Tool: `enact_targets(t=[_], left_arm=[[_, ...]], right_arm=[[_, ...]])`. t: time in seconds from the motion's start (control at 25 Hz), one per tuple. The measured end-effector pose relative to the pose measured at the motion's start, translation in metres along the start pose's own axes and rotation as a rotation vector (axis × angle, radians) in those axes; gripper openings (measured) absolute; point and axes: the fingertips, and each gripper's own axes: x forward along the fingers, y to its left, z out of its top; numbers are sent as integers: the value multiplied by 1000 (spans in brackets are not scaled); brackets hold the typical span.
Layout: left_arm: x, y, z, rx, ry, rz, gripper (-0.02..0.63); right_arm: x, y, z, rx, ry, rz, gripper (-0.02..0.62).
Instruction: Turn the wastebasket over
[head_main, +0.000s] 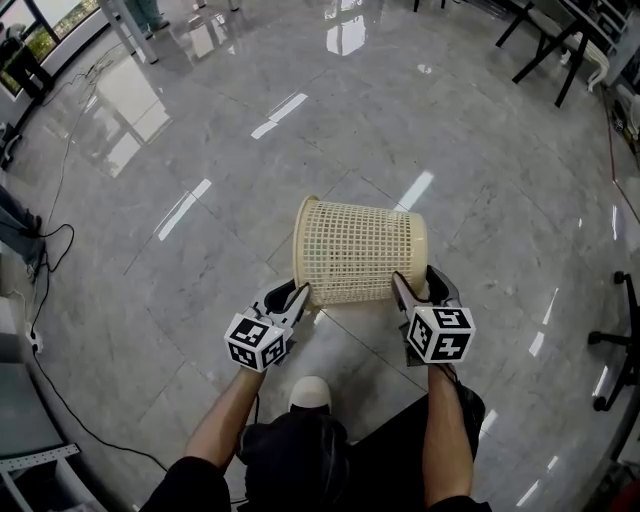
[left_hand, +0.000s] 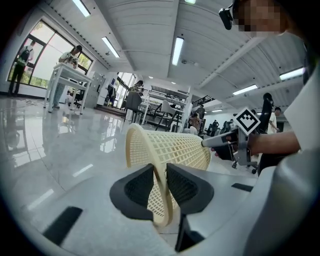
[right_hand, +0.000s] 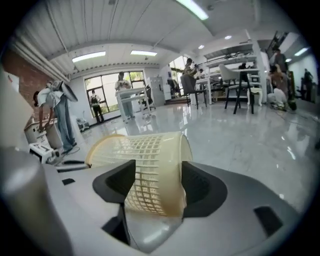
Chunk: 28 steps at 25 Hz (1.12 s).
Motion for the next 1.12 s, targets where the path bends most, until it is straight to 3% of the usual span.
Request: enact_targets(t=[0.16,0.32,0.48,0.6,0.76,0.88,1.12], left_arm=[[19,-14,-12,-17,42,-40,88],[35,-27,-24,-37,72,-69,99],[50,-33,-49,-28,133,-82,109],[56,-33,-76,-22,200,-71,127],[57,-24,-100,-125,232,-61,127],[54,-21,-114,-152,258,-60,130],[46,-18,-120,-224,214,-87,135]], right_arm=[[-20,-16,31,99,-156,-31,281],[-38,-19,52,61,-250,-57,281],[-46,-9,66,-3,-314,-30,278],[-46,13,68,-146,-325,-28,242],[-39,33,61,-335,-299,-53,151],[-35,45,57,-396,-293,-37,106],[-29,55,57,-445,-283,-38,104]])
